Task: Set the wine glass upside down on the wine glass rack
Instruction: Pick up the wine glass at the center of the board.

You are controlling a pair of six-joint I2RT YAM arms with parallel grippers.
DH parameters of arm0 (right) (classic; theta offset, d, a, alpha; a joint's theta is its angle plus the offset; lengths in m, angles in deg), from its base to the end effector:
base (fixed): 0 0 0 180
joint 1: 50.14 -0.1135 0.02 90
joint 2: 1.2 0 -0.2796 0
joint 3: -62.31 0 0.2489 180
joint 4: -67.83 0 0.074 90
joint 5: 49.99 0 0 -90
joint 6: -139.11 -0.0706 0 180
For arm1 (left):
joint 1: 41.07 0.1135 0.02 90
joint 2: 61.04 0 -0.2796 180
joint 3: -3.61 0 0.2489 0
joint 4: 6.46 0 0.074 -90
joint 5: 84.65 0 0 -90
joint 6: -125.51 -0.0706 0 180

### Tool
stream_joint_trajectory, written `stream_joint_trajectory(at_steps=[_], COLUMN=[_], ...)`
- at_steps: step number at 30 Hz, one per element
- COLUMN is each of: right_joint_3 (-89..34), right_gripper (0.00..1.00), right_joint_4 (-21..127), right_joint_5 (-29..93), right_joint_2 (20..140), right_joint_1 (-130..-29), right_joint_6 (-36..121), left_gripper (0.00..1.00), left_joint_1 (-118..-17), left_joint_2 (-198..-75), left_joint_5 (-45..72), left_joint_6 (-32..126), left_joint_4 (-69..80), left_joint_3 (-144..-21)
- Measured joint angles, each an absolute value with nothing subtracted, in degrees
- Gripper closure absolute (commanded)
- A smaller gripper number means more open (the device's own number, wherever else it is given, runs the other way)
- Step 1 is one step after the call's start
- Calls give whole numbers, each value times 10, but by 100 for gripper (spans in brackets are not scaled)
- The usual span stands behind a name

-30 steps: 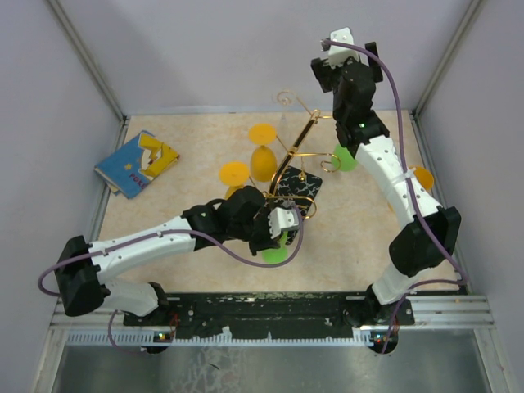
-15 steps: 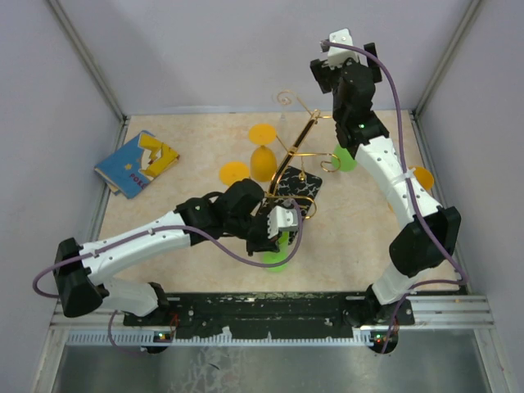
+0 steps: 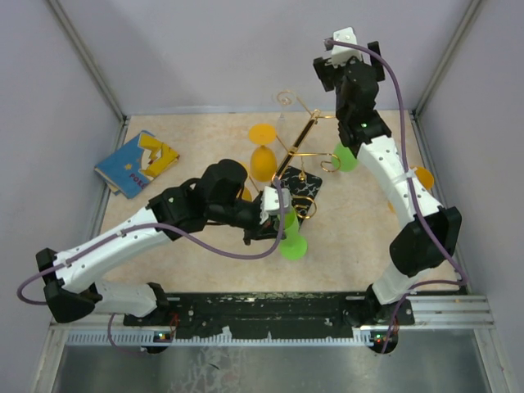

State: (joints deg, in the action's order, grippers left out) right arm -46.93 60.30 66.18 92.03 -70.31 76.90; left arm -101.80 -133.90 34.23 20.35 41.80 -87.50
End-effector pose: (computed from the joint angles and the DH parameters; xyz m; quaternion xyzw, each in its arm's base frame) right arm 0.3964 0.1124 0.4816 -0.1018 0.6507 -0.1965 0.7263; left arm 0.1128 -0.2710 0.3907 0.6140 0.5848 -0.3866 0.3627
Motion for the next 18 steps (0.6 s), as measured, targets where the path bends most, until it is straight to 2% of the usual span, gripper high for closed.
stream_joint_trajectory(at_steps=[8, 18], right_joint_3=[-469, -469], right_gripper=[1, 1], right_joint_4=[603, 604], right_joint_5=[658, 656], right_joint_2=[920, 920], right_joint_1=[-692, -690], right_joint_6=[763, 759], left_gripper=[100, 100], left_joint_1=[-1018, -1018], left_joint_2=[-1338, -1339], left_joint_5=[333, 333], left_joint_6=[206, 202], left_joint_4=[476, 509], left_joint_3=[-923, -1058])
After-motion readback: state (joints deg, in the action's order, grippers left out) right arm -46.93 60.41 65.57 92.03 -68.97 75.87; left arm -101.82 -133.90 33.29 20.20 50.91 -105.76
